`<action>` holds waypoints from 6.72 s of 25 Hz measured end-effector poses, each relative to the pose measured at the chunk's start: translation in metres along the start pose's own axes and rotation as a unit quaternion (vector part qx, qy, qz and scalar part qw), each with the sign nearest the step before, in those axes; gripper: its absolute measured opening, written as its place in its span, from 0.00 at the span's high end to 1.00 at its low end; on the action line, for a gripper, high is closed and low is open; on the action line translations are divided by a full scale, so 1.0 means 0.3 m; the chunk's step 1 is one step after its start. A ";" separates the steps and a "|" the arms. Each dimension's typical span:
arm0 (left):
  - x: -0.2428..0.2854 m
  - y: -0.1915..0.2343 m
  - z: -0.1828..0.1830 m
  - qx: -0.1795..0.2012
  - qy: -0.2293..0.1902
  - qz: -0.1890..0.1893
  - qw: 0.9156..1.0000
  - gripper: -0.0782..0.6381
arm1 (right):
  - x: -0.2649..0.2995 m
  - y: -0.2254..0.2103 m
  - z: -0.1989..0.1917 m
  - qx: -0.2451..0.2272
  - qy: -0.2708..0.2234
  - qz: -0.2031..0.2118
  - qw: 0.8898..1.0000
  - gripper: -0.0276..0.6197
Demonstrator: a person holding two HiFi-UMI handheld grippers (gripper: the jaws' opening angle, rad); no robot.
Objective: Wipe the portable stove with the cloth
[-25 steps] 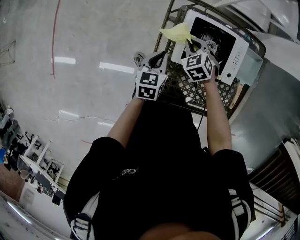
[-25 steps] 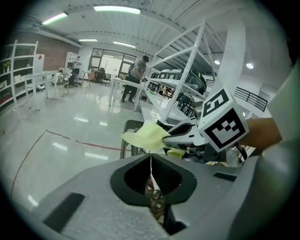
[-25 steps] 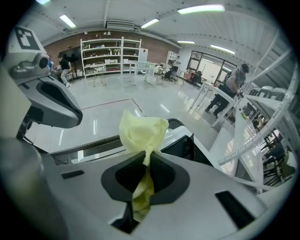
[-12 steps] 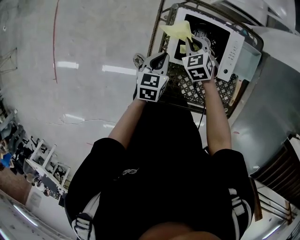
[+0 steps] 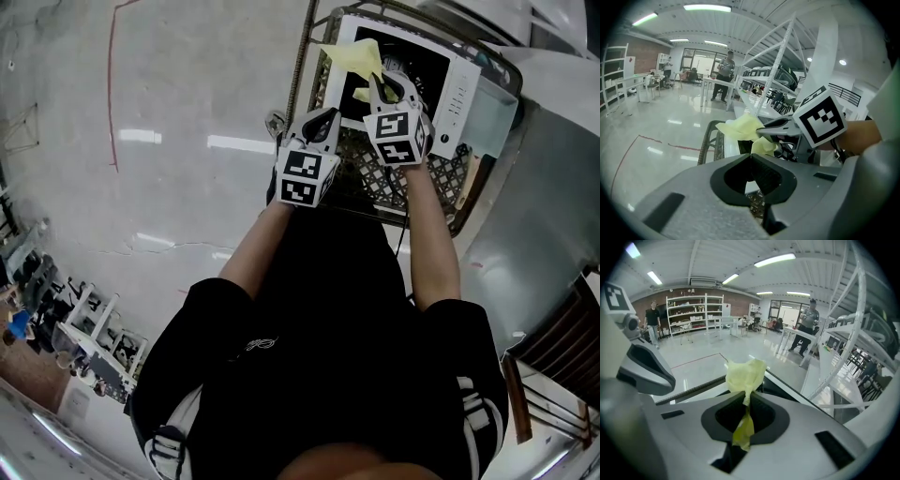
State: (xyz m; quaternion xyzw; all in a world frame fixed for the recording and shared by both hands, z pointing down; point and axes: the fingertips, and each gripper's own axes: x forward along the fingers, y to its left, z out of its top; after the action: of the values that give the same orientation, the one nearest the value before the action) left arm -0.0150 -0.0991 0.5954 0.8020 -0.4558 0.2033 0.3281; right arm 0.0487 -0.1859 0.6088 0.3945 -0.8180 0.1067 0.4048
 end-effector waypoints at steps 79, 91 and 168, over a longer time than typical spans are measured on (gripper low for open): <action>-0.061 0.115 0.142 0.013 -0.024 0.004 1.000 0.86 | -0.067 -0.086 0.388 0.031 -0.109 -0.041 0.993 0.92; -0.096 0.475 0.121 -0.011 -0.003 0.012 1.000 0.86 | 0.365 0.153 0.245 -0.086 0.066 -0.014 0.994 0.92; 0.167 -0.091 0.131 0.020 0.003 -0.024 1.000 0.86 | 0.087 -0.462 -0.173 0.039 0.120 -0.093 0.988 0.92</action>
State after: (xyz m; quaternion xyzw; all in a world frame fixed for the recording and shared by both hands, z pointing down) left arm 0.0347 -0.1471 0.5898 0.8185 -0.4315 0.2071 0.3177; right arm 0.1707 -0.2671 0.6420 0.4691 -0.7183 0.1472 0.4922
